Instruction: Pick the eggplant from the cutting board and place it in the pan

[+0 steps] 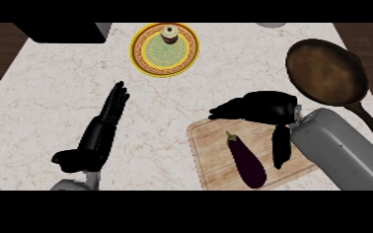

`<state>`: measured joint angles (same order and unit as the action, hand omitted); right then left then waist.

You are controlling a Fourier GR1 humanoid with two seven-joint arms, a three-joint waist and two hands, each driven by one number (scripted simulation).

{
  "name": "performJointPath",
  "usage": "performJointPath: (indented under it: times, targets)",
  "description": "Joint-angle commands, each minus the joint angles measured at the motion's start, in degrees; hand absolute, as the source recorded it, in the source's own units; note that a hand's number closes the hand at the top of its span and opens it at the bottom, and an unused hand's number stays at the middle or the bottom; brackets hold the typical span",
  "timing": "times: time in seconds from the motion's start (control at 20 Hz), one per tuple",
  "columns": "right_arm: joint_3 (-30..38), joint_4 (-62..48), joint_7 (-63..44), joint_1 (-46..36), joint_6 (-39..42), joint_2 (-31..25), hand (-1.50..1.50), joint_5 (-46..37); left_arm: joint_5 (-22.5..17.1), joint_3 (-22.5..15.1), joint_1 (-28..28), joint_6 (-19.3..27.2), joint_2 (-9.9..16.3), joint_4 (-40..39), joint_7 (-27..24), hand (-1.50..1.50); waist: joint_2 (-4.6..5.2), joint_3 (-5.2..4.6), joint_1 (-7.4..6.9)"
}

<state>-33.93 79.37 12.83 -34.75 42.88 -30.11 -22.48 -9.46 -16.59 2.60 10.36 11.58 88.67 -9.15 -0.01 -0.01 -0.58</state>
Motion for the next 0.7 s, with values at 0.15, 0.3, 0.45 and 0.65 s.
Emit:
performJointPath:
  times: [0.15, 0.3, 0.45, 0.65]
  targets:
    - [-5.9, 2.8, 1.2, 4.5, -1.1, -1.6, -1.5, -12.0, 1.0, 1.1, 0.4, -0.5, -0.8, 0.0, 0.7, 0.0, -0.02, 0.02, 0.54]
    - [-3.4, -1.8, 2.4, 4.2, -2.0, 3.1, -1.5, -15.4, 3.0, -0.3, -3.5, -1.2, -2.1, 0.1, -2.4, 0.0, 0.01, 0.01, 0.26]
    - [-1.7, 3.2, 1.2, 8.9, 0.1, 2.9, -1.5, -17.3, 2.9, 2.4, 0.7, -1.4, -2.3, 1.1, 3.3, 0.0, -0.03, 0.01, 0.56]
    - [0.6, -5.8, 3.8, 4.0, -0.6, 7.4, -1.5, -21.6, 4.1, 2.2, 0.5, -1.8, -3.4, 2.5, 3.8, 0.0, 0.05, 0.02, 0.17]
